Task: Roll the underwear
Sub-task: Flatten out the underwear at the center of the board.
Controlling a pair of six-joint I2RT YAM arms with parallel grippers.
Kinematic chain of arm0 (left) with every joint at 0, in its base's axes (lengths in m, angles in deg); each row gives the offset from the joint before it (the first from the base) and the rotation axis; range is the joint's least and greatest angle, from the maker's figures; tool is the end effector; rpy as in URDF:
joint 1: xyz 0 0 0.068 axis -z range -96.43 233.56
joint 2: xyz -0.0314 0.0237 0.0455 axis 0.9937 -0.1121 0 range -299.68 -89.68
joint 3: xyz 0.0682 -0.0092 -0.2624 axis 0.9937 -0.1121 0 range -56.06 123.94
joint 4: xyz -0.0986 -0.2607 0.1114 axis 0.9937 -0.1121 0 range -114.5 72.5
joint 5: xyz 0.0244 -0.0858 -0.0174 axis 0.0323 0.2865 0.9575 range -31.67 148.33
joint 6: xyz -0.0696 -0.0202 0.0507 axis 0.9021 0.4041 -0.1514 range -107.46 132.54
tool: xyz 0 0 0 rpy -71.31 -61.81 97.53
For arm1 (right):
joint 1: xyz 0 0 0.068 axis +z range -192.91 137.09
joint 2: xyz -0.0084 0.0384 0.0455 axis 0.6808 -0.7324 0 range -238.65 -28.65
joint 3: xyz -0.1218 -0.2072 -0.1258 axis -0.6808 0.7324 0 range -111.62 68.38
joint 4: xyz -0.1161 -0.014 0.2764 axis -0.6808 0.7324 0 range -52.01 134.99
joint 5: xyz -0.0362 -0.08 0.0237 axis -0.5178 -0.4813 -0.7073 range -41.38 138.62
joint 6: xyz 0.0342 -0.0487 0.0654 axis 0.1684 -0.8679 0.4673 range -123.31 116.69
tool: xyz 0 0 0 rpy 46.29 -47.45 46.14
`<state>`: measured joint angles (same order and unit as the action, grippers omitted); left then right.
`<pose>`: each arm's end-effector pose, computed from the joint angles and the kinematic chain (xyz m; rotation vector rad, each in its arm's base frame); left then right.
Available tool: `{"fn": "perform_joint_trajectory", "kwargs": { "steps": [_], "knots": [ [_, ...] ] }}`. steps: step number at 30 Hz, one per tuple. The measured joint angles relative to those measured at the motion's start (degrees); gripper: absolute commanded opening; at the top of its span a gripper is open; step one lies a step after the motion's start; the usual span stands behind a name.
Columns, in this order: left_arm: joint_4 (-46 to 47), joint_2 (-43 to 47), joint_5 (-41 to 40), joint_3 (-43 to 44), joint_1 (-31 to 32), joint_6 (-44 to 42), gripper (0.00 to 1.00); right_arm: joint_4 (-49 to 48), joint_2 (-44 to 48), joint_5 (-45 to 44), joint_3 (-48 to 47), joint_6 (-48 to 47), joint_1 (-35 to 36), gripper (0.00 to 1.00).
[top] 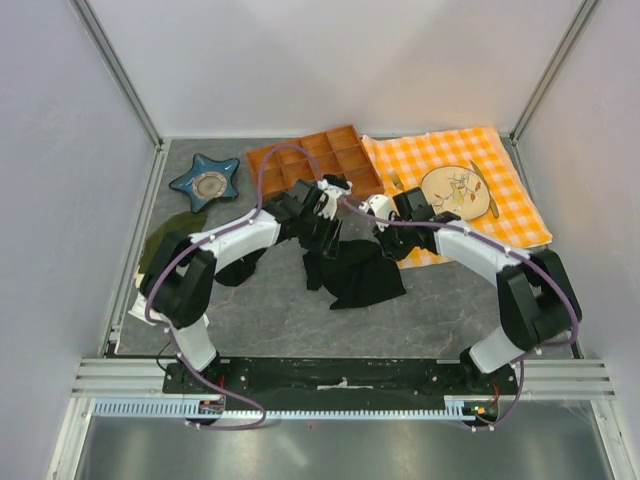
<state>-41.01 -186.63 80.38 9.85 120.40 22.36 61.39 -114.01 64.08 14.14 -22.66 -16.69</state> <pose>0.3127 -0.2712 0.1583 0.7679 2.5001 -0.7973 0.3151 0.1784 0.1567 -1.0740 2.2748 0.3886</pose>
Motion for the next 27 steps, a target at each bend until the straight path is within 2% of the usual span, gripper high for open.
{"fn": "perform_joint_trajectory", "kwargs": {
  "steps": [2,3,6,10,13,17,22,27],
  "knots": [
    [0.09,-4.26,-6.40,4.48,-0.55,0.15,0.69,-0.35,-4.74,-2.32,-1.60,0.66,-1.11,0.45],
    [0.07,-4.46,-8.81,5.44,-0.81,0.22,0.71,-0.48,-5.46,-2.58,-1.75,0.68,-1.29,0.57],
    [0.39,-0.48,-14.16,5.81,-0.98,0.13,0.71,0.13,-3.30,-1.77,-1.60,-1.03,-1.29,0.66],
    [1.11,12.68,-15.78,1.31,-0.98,-1.05,0.69,2.40,7.15,4.90,0.61,-11.39,-1.22,0.67],
    [0.83,22.84,-14.36,-3.28,-0.98,-2.23,0.68,7.32,14.49,14.05,3.02,-24.98,-1.03,0.68],
    [-1.03,30.62,-14.01,-9.22,-0.87,-3.63,0.68,12.81,17.92,21.35,7.76,-39.52,3.93,0.68],
    [-4.46,41.16,-16.48,-18.34,-0.76,-3.93,0.70,7.78,15.50,20.00,10.60,-41.27,13.81,0.62],
    [-5.20,50.93,-20.79,-22.03,-0.76,-3.93,0.70,-0.70,6.47,13.51,4.46,-35.93,19.02,0.53]
  ]
}}
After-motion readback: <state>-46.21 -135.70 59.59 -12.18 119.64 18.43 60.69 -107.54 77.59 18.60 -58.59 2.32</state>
